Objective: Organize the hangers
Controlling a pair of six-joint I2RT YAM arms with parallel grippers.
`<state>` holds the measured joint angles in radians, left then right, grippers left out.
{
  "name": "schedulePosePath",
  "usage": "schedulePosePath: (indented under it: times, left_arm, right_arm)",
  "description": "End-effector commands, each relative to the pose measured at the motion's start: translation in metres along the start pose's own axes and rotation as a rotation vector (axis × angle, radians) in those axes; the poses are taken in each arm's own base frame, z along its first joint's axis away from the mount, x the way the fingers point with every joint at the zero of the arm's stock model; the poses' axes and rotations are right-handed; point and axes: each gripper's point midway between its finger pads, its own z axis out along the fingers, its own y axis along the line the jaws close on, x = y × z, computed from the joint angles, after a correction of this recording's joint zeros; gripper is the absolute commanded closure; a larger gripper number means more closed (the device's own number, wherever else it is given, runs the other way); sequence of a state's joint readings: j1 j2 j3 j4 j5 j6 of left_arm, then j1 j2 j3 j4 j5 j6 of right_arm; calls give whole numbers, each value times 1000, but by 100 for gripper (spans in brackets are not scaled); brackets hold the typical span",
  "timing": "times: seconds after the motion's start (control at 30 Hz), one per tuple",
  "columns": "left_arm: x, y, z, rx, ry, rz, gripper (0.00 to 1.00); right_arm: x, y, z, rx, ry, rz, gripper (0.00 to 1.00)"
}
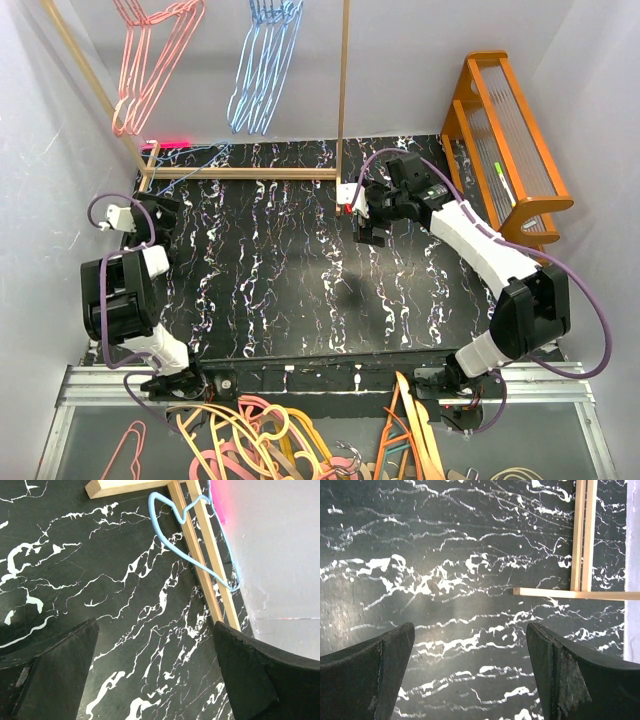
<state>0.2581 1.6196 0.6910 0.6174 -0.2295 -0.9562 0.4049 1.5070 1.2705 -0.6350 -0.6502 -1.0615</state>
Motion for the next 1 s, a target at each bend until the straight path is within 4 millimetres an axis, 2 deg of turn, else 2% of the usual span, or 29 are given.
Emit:
schedulePosePath:
  times: [0.0, 0.07, 0.27, 0.57, 0.7, 0.87, 0.97]
  left_arm:
    - [-27, -5, -1, 12, -151, -134, 3]
    - [-27, -2, 5, 15, -156, -158, 3]
    - [-19, -19, 33, 76, -122, -191, 3]
    - [-26, -51, 71, 170, -148, -111, 3]
    - [-29, -62, 76, 203, -153, -88, 13]
    - [-30, -59, 79, 193, -168, -56, 34]
    - [-28, -53, 85, 164, -167, -45, 40]
  right_arm:
    - [15, 12, -17, -100, 149, -109, 2]
    - [22, 7, -17, -111, 201, -107, 2]
    - [31, -4, -4, -140, 298, -81, 2]
    - [34, 12, 23, -159, 299, -69, 2]
    - [39, 21, 24, -150, 288, -53, 2]
    - [38, 39, 21, -168, 258, -29, 2]
    - [39, 47, 16, -168, 248, -24, 2]
